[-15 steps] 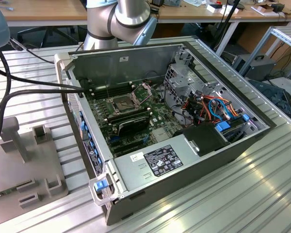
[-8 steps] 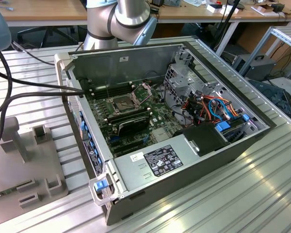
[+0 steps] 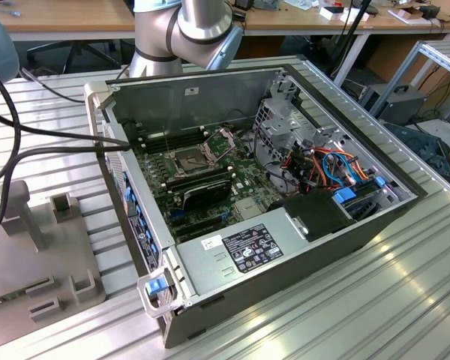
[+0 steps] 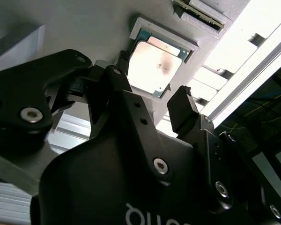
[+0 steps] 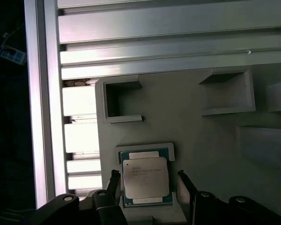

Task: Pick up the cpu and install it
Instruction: 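Pick up the cpu and move it towards the insertion slot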

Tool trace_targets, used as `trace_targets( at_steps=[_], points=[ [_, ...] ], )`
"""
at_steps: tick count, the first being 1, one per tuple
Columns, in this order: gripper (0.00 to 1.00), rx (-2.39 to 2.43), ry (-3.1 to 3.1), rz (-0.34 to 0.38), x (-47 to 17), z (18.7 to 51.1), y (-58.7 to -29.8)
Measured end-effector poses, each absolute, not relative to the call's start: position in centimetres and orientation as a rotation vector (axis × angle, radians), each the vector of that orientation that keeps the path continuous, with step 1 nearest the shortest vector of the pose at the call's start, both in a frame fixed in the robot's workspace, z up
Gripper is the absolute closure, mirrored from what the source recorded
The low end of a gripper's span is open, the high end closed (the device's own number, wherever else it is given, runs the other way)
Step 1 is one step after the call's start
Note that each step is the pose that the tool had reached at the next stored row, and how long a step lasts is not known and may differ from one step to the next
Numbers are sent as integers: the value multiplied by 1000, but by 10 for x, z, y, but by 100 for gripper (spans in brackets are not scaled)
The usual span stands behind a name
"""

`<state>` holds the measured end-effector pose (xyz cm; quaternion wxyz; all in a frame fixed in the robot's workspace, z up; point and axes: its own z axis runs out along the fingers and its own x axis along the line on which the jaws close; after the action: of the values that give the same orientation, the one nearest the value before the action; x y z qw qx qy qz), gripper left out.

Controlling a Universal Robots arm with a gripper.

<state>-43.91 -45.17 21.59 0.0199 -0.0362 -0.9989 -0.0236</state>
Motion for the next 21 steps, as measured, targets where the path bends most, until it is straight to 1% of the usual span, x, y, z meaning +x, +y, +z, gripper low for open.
trace_targets(
  at_steps=[21],
  points=[
    [40,-42,-3100,-72,-439,209,-452]
  ],
)
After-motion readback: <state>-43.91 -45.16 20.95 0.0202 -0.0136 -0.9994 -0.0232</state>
